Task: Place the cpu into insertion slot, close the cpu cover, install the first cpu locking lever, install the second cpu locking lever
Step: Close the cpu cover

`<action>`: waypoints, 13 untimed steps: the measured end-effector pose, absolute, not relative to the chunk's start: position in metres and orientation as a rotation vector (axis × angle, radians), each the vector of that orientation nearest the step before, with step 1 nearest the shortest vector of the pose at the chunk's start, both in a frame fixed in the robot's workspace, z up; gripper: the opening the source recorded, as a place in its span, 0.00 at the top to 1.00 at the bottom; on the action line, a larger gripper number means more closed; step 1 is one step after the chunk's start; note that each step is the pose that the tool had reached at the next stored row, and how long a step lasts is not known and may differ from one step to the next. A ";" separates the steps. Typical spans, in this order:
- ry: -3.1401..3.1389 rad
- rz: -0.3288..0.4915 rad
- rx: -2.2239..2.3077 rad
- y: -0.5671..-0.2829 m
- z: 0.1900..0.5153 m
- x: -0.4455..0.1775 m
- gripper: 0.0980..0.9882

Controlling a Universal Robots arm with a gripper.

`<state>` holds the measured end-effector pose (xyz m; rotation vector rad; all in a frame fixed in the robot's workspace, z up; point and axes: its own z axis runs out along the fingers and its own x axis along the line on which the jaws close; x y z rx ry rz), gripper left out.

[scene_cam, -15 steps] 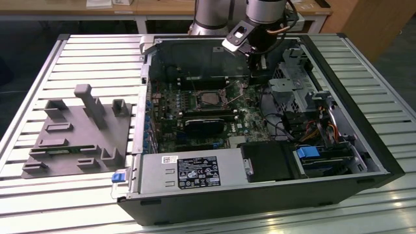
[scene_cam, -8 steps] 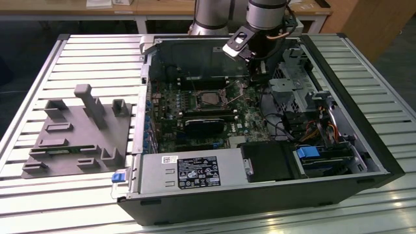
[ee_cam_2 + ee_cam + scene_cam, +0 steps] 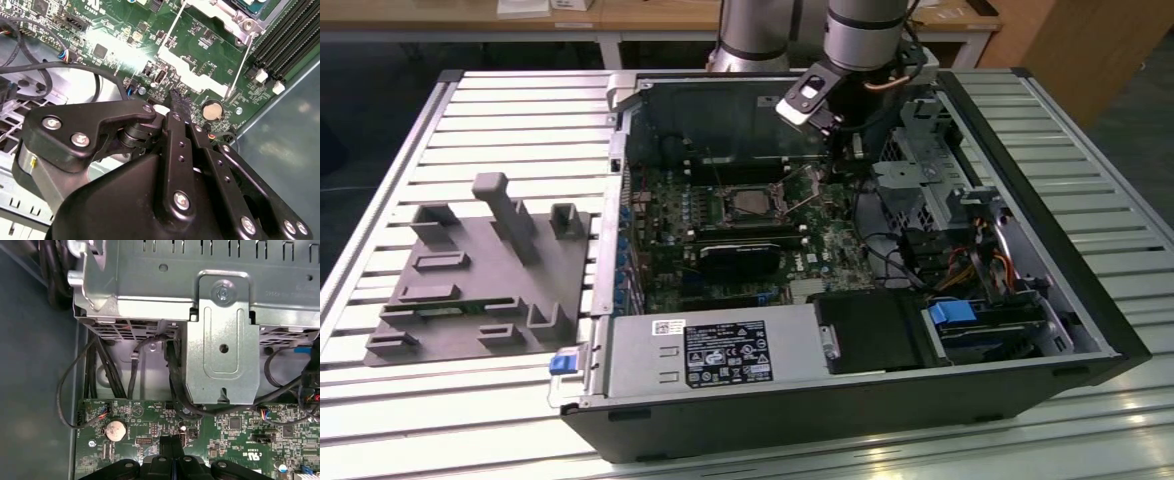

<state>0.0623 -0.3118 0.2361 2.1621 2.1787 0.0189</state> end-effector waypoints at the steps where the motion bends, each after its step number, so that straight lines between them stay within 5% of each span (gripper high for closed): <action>1: 2.179 0.019 2.162 -0.312 0.235 0.062 1.00; 8: 2.179 0.018 2.162 -0.312 0.235 0.062 1.00; 13: 2.216 -0.060 2.196 -0.312 0.234 0.063 1.00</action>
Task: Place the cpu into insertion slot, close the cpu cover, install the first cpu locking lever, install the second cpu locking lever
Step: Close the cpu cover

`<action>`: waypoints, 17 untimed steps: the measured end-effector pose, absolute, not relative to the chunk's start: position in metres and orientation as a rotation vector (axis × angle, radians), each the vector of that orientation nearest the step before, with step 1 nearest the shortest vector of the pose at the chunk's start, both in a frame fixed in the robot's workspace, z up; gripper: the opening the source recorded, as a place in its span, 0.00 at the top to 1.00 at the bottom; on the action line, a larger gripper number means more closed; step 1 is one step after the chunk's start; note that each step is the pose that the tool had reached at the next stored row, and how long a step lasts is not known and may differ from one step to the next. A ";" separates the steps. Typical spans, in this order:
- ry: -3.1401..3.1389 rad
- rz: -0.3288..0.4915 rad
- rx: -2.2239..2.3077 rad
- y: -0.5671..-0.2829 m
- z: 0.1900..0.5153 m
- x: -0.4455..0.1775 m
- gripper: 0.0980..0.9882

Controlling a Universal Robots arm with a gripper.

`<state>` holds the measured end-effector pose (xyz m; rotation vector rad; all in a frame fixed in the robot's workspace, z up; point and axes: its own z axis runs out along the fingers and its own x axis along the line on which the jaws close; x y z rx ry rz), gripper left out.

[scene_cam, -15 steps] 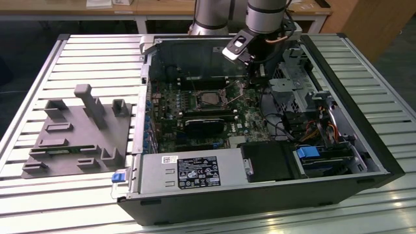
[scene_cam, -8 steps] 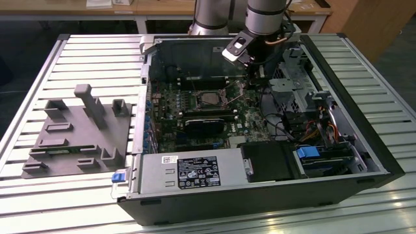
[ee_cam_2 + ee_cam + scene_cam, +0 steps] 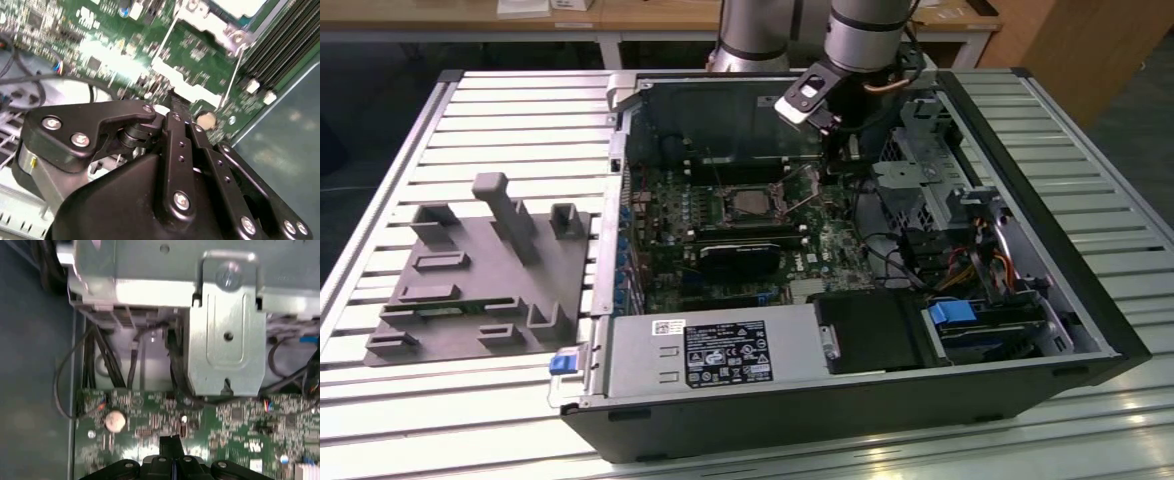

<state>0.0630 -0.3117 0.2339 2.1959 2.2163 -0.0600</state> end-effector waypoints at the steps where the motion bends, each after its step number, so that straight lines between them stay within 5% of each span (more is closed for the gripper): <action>1: 2.225 -0.080 2.204 -0.312 0.234 0.063 1.00; 5: 2.253 -0.143 2.229 -0.312 0.233 0.064 1.00; 17: 2.249 -0.134 2.226 -0.312 0.233 0.050 1.00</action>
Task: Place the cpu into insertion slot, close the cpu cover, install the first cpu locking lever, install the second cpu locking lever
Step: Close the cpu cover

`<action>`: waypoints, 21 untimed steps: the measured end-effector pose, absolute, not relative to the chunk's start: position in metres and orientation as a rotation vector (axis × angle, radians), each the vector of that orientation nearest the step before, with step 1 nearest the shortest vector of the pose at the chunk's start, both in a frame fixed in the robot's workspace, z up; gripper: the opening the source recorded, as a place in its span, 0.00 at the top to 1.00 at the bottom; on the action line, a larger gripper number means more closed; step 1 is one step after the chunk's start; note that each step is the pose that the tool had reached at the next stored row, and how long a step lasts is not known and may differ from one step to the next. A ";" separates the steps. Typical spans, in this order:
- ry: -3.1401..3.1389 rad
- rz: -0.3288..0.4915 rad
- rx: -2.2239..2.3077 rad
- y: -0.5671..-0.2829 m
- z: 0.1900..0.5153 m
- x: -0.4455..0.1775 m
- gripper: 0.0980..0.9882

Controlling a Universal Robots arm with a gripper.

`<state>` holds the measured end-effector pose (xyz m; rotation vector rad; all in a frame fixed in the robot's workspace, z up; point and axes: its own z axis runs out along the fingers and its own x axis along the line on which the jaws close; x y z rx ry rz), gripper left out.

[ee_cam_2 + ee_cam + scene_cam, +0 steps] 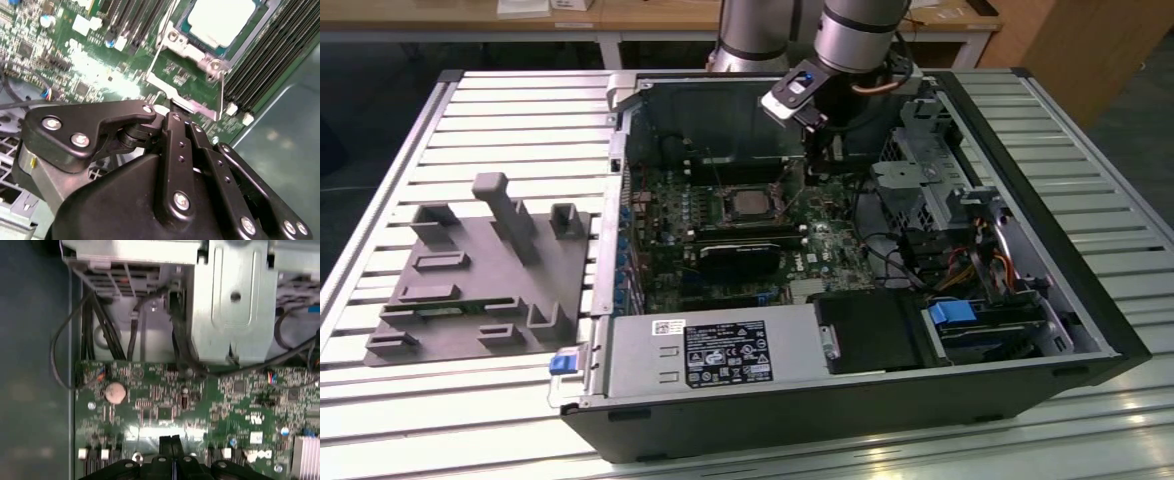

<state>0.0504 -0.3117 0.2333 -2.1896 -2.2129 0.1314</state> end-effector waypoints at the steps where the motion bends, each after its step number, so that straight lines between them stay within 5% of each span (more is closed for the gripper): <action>1: -2.213 0.130 -2.190 -0.312 0.233 0.047 1.00; 21: -2.241 0.062 -2.219 -0.312 0.232 0.001 1.00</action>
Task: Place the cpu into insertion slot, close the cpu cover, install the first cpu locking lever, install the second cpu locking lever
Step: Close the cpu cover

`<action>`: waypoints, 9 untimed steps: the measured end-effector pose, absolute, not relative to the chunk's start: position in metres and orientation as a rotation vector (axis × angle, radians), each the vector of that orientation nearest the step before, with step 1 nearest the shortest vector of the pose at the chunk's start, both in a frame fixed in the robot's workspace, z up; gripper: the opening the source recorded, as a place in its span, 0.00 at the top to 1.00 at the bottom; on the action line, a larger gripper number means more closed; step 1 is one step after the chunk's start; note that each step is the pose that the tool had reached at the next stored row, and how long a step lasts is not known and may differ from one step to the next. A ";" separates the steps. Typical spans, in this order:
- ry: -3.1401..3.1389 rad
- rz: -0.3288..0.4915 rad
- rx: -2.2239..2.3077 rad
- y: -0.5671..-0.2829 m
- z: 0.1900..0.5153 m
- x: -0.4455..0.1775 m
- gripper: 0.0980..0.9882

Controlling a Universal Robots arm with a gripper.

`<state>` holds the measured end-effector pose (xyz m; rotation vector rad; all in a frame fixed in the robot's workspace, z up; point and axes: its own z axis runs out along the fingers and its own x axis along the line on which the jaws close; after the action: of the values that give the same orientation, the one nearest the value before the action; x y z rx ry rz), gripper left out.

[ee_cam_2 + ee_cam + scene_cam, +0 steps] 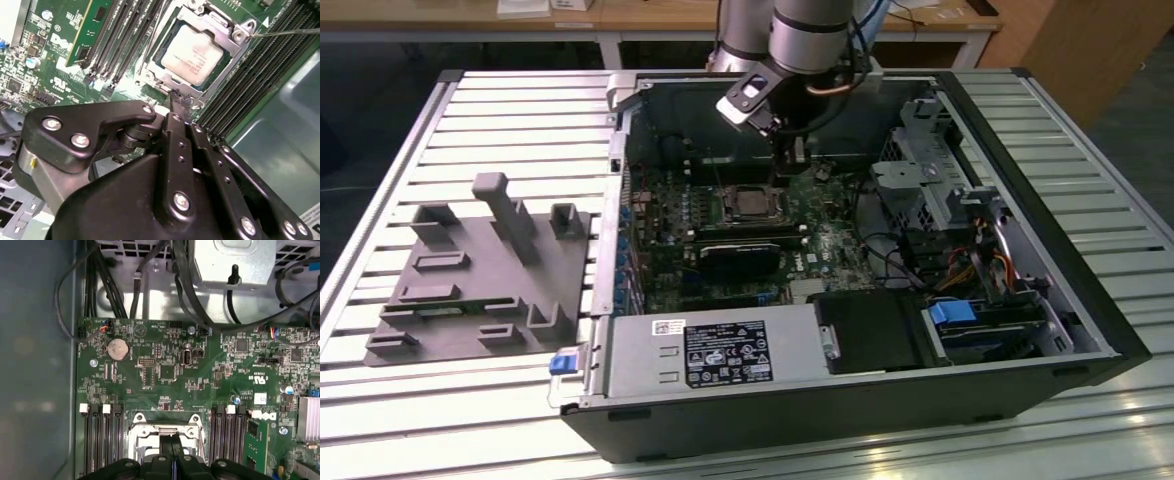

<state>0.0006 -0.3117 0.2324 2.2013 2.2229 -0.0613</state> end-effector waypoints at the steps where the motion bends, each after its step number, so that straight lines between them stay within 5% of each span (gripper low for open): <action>1: 2.217 -0.048 2.196 -0.312 0.232 -0.002 1.00; 9: 2.203 -0.016 2.183 -0.312 0.229 -0.026 1.00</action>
<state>-0.0258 -0.3118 0.2291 2.1833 2.2031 -0.0155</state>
